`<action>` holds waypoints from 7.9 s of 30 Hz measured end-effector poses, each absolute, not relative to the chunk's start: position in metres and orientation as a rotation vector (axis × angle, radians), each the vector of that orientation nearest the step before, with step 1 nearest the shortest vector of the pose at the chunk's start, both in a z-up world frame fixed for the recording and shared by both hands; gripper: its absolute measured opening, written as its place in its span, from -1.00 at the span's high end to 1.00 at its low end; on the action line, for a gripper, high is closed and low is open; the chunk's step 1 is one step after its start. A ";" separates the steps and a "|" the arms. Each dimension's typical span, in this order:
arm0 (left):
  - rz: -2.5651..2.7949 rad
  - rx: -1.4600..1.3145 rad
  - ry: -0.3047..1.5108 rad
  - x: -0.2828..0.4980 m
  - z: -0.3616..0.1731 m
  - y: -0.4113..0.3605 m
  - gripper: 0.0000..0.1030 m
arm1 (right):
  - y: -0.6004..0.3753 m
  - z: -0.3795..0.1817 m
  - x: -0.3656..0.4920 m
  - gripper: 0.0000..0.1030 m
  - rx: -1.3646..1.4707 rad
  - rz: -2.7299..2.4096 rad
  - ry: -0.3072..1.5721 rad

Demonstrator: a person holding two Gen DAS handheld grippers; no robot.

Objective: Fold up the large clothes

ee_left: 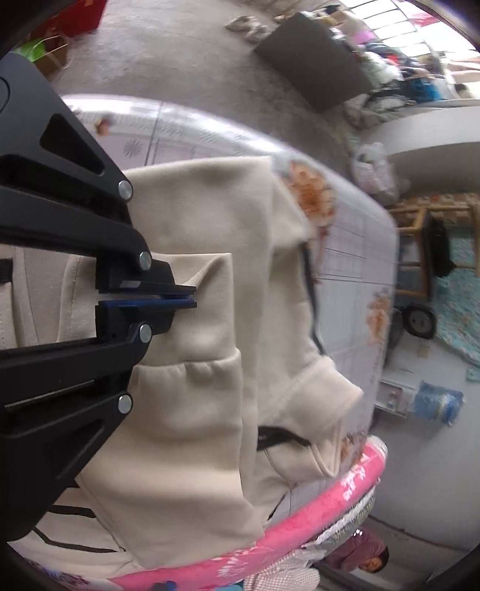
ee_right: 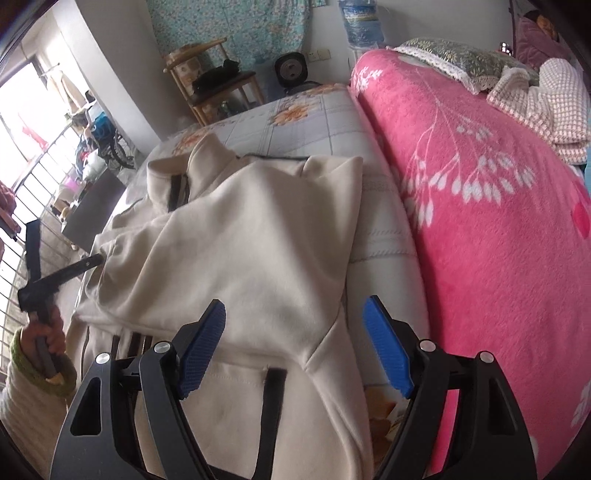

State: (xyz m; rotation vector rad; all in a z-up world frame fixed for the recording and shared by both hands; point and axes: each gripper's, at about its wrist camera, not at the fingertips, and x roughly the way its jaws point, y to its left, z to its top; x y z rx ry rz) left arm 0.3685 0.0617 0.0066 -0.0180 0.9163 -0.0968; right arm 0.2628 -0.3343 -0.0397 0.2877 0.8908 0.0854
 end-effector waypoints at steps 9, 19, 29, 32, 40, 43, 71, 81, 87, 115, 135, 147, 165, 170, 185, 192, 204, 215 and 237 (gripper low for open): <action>-0.087 -0.090 0.841 0.349 0.037 0.095 0.98 | -0.371 -0.029 0.326 -0.46 0.378 0.037 0.876; -0.083 -0.092 0.888 0.351 0.001 0.103 0.98 | -0.384 -0.063 0.400 0.28 0.355 -0.070 0.985; -0.003 -0.104 0.775 0.338 0.023 0.112 0.98 | -0.364 -0.050 0.387 0.89 0.194 -0.109 0.863; -0.004 -0.105 0.833 0.342 0.005 0.113 0.98 | -0.368 -0.051 0.387 0.90 0.219 -0.115 0.845; -0.013 -0.055 0.882 0.356 -0.011 0.111 0.96 | -0.373 -0.065 0.397 0.59 0.212 -0.100 0.911; 0.004 -0.051 0.863 0.356 -0.014 0.114 0.94 | -0.378 -0.057 0.383 0.19 0.196 -0.138 0.868; -0.171 0.081 0.924 0.257 0.017 0.093 -0.06 | -0.257 -0.048 0.204 -0.55 -0.077 0.163 1.005; -0.136 0.190 0.910 0.137 -0.002 0.060 -0.48 | -0.201 -0.076 0.102 -0.65 -0.032 0.128 0.947; -0.093 0.153 0.944 0.119 -0.038 0.053 -0.60 | -0.192 -0.103 0.092 -0.67 -0.066 0.001 0.971; -0.056 0.056 0.935 0.126 -0.047 0.067 -0.87 | -0.184 -0.115 0.094 -0.88 0.030 -0.047 0.930; -0.052 0.050 0.928 0.126 -0.047 0.067 -0.87 | -0.184 -0.116 0.093 -0.88 0.034 -0.045 0.927; -0.059 0.054 0.913 0.125 -0.048 0.068 -0.87 | -0.182 -0.115 0.091 -0.88 0.014 -0.043 0.912; -0.069 -0.017 0.820 0.097 -0.025 0.096 -0.87 | -0.148 -0.115 0.085 -0.88 -0.063 0.090 0.879; -0.066 0.000 0.775 0.062 -0.021 0.116 -0.86 | -0.149 -0.117 0.085 -0.88 -0.058 0.099 0.878; -0.085 -0.154 0.855 0.003 -0.047 0.150 -0.14 | -0.150 -0.117 0.085 -0.88 -0.058 0.111 0.872; -0.111 -0.247 0.897 0.026 -0.057 0.159 0.08 | -0.149 -0.118 0.085 -0.88 -0.056 0.109 0.869; -0.178 -0.384 0.901 0.032 -0.059 0.166 0.34 | -0.149 -0.118 0.084 -0.88 -0.055 0.109 0.863; -0.276 -0.501 0.870 0.034 -0.055 0.165 0.31 | -0.150 -0.119 0.083 -0.88 -0.055 0.113 0.860; -0.077 -0.122 0.882 0.037 -0.047 0.134 0.58 | -0.254 -0.088 0.002 -0.67 0.119 -0.027 0.866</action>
